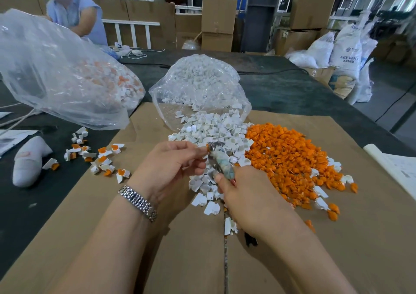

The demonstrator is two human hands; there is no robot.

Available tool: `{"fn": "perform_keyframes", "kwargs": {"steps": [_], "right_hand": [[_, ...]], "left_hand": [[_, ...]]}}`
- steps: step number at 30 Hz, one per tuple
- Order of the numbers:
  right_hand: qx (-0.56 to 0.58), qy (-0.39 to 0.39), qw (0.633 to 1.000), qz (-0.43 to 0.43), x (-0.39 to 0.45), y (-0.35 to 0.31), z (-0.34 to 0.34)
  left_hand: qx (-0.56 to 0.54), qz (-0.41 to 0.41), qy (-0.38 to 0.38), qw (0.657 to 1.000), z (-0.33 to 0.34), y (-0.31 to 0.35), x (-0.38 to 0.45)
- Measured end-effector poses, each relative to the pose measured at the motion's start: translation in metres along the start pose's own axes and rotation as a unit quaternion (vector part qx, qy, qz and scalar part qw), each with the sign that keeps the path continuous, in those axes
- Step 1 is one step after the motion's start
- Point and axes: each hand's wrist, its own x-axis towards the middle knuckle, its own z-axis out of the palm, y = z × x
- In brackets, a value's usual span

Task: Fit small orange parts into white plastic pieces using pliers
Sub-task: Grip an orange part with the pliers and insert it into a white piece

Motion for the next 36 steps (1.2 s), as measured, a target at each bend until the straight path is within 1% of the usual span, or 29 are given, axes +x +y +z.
{"fn": "perform_keyframes", "kwargs": {"steps": [3, 5, 7, 8, 11, 13, 15, 17, 19, 20, 21, 22, 23, 24, 25, 26, 27, 28, 29, 30, 31, 33, 34, 36], "right_hand": [[0.109, -0.049, 0.993, 0.023, -0.002, -0.004, -0.009], [0.194, -0.091, 0.975, 0.055, -0.007, -0.005, -0.02], [0.224, -0.103, 0.967, 0.065, -0.012, -0.002, -0.036], [0.212, -0.088, 0.971, 0.064, -0.014, 0.0, -0.043], [0.069, 0.031, 0.995, 0.064, -0.005, 0.011, -0.059], [-0.011, 0.09, 0.994, 0.065, 0.01, 0.024, -0.063], [-0.086, 0.117, 0.984, 0.099, 0.027, 0.038, -0.061], [-0.168, 0.142, 0.966, 0.137, 0.04, 0.052, -0.056], [-0.227, 0.169, 0.947, 0.151, 0.046, 0.059, -0.048], [-0.244, 0.178, 0.941, 0.152, 0.046, 0.062, -0.044], [-0.255, 0.185, 0.937, 0.152, 0.047, 0.064, -0.041], [-0.263, 0.191, 0.933, 0.153, 0.048, 0.067, -0.038], [-0.269, 0.195, 0.93, 0.155, 0.049, 0.07, -0.036], [-0.274, 0.198, 0.928, 0.156, 0.05, 0.072, -0.034], [-0.279, 0.202, 0.926, 0.154, 0.051, 0.074, -0.033], [-0.281, 0.206, 0.925, 0.151, 0.052, 0.075, -0.032], [-0.279, 0.209, 0.925, 0.149, 0.053, 0.076, -0.031], [-0.275, 0.21, 0.927, 0.148, 0.053, 0.077, -0.03], [-0.268, 0.21, 0.929, 0.146, 0.054, 0.078, -0.029], [-0.26, 0.21, 0.932, 0.143, 0.054, 0.079, -0.028], [-0.251, 0.214, 0.934, 0.138, 0.055, 0.079, -0.028], [-0.234, 0.237, 0.937, 0.109, 0.055, 0.08, -0.027], [-0.224, 0.256, 0.937, 0.084, 0.055, 0.079, -0.028], [-0.214, 0.284, 0.935, 0.018, 0.054, 0.078, -0.028]], "left_hand": [[-0.013, 0.009, -0.016, 1.0, 0.0, 0.003, -0.001], [-0.004, 0.026, -0.02, 0.999, -0.001, 0.005, -0.002], [0.017, 0.044, -0.02, 0.999, -0.003, 0.005, -0.003], [0.028, 0.052, -0.02, 0.998, -0.004, 0.006, -0.004], [0.067, 0.064, -0.018, 0.996, -0.005, 0.008, -0.004], [0.109, 0.065, -0.017, 0.992, -0.005, 0.009, -0.005], [0.148, 0.063, -0.005, 0.987, -0.005, 0.008, -0.005], [0.167, 0.061, 0.015, 0.984, -0.005, 0.007, -0.006], [0.196, 0.059, 0.042, 0.978, -0.005, 0.006, -0.006], [0.218, 0.063, 0.068, 0.971, -0.005, 0.006, -0.006], [0.253, 0.071, 0.108, 0.959, -0.007, 0.005, -0.006], [0.306, 0.083, 0.163, 0.934, -0.01, 0.006, -0.006], [0.371, 0.094, 0.226, 0.896, -0.016, 0.007, -0.005], [0.433, 0.103, 0.288, 0.848, -0.023, 0.009, -0.005], [0.482, 0.11, 0.343, 0.799, -0.03, 0.011, -0.006], [0.514, 0.112, 0.386, 0.758, -0.036, 0.013, -0.006], [0.534, 0.112, 0.415, 0.728, -0.04, 0.014, -0.006], [0.544, 0.113, 0.431, 0.711, -0.043, 0.014, -0.006], [0.547, 0.118, 0.437, 0.704, -0.042, 0.013, -0.006], [0.546, 0.129, 0.428, 0.709, -0.04, 0.012, -0.006], [0.542, 0.148, 0.403, 0.723, -0.036, 0.01, -0.005], [0.547, 0.18, 0.319, 0.753, -0.029, 0.005, -0.002], [0.562, 0.183, 0.272, 0.759, -0.026, 0.002, 0.0], [0.602, 0.166, 0.204, 0.754, -0.022, -0.005, 0.004]]}}
